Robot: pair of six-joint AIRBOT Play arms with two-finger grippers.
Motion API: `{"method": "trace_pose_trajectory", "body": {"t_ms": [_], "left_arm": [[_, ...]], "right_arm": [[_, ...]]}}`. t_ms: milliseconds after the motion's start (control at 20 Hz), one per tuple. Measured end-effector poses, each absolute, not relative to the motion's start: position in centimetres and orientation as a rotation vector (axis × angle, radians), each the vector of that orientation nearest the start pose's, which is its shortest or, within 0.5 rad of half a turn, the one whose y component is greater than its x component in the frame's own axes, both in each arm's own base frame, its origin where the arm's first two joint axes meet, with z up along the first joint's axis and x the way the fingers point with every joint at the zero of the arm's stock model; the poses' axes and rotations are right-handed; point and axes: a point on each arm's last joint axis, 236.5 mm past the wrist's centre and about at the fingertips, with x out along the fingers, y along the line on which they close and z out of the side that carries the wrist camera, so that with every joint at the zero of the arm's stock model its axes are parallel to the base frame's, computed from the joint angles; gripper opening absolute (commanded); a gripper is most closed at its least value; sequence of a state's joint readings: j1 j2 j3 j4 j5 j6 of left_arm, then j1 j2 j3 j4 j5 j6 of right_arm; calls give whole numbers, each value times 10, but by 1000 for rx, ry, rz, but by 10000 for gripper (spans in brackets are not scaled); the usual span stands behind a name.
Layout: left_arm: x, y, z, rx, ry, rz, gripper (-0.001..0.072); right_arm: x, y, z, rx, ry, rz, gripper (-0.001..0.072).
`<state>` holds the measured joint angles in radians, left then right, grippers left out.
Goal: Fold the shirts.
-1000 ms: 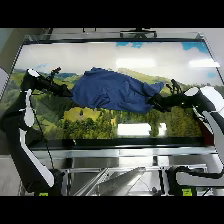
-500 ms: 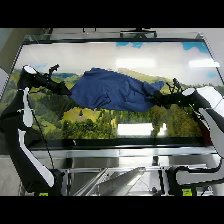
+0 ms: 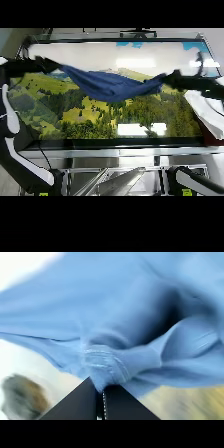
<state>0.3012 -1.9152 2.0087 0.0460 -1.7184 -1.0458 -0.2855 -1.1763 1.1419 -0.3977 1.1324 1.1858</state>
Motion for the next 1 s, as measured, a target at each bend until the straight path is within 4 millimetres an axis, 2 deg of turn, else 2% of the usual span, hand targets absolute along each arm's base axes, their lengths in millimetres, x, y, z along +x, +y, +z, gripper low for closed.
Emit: {"method": "trace_pose_trajectory", "body": {"t_ms": [50,100,200,300,400,500,600,700,750,850,900,1000], "left_arm": [[466,-93,270,-750,573,-1351,19],[438,-89,327,-733,424,-1432,19],[375,-80,417,-657,183,-1524,22],[316,-73,478,-546,13,-1520,23],[275,-72,509,-436,-70,-1443,24],[264,-72,518,-352,-80,-1306,24],[273,-70,512,-321,-52,-1176,25],[300,-67,492,-326,4,-1078,25],[319,-66,475,-337,47,-1039,25],[366,-65,432,-363,149,-971,25],[391,-66,408,-374,199,-941,25],[450,-65,344,-383,318,-861,24]], "right_arm": [[413,75,219,802,615,583,21],[395,68,264,777,491,611,21],[352,55,339,702,265,620,22],[309,48,391,603,85,576,21],[272,46,428,486,-72,496,21],[251,46,450,398,-178,431,21],[245,45,458,355,-223,414,21],[254,41,454,350,-215,431,21],[264,38,446,365,-194,452,21],[299,32,414,425,-108,480,21],[322,31,390,461,-47,482,21],[385,32,320,513,106,435,22]]}}
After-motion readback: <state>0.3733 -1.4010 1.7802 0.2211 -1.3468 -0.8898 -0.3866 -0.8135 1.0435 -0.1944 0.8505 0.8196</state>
